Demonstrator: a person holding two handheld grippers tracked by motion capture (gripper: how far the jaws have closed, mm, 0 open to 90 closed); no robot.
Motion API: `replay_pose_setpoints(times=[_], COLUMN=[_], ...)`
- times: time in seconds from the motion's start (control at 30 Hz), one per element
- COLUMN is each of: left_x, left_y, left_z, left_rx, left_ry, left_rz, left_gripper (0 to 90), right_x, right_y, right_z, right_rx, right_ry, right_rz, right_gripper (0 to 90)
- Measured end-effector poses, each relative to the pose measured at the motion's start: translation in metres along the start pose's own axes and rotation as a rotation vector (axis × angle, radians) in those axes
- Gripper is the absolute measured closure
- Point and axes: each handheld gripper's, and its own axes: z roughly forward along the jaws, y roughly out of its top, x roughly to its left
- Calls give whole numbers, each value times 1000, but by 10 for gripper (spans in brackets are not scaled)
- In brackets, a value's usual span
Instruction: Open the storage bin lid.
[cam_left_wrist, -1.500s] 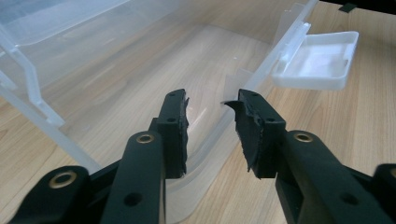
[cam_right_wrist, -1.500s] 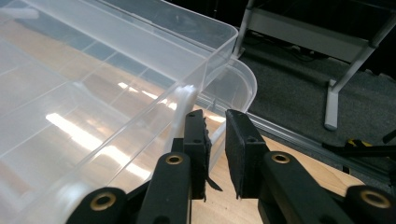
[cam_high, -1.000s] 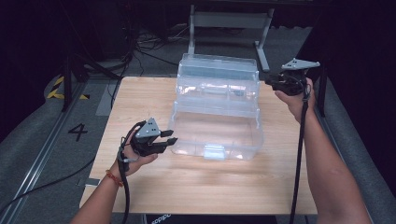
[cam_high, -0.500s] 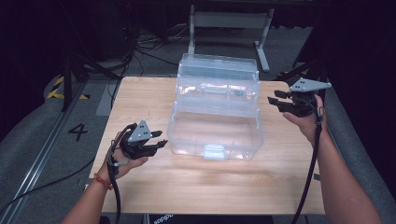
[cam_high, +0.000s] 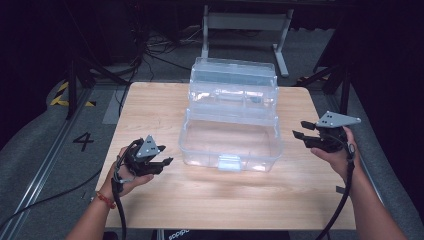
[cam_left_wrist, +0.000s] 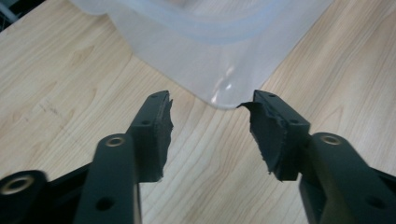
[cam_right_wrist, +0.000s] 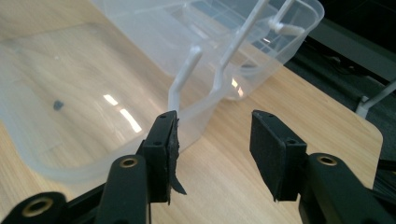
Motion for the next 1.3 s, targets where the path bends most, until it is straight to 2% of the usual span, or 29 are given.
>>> replay_pose_setpoints(times=[0.17, 0.3, 0.4, 0.67, 0.77, 1.0, 1.13, 1.27, 1.3], left_x=[-1, -2, -3, -4, -4, -2, 3, 8, 8], left_y=[-8, -16, -23, -42, -48, -62, -70, -79, -79], left_z=[2, 4, 6, 10, 11, 12, 14, 14, 14], left_rx=[25, 49, 68, 88, 115, 115, 128, 98, 98], left_ry=[8, 21, 25, 22, 13, -9, -18, -42, -42], left_rz=[-11, -11, -16, -35, -32, -60, -85, -139, -139], left_gripper=[414, 333, 288, 244, 220, 211, 208, 202, 196], right_x=[9, 17, 25, 34, 34, 34, 35, 37, 37], right_y=[-17, -31, -44, -76, -88, -117, -129, -139, -139], right_z=[-3, -2, -1, -5, -9, -13, -13, -10, -10], right_rx=[9, 35, 53, 68, 80, 93, 92, 96, 96], right_ry=[6, 6, 6, -5, -15, -10, -7, -10, -10], right_rz=[-6, -15, -41, -19, 13, 128, 192, 232, 232], right_gripper=[485, 449, 414, 351, 329, 274, 252, 242, 242])
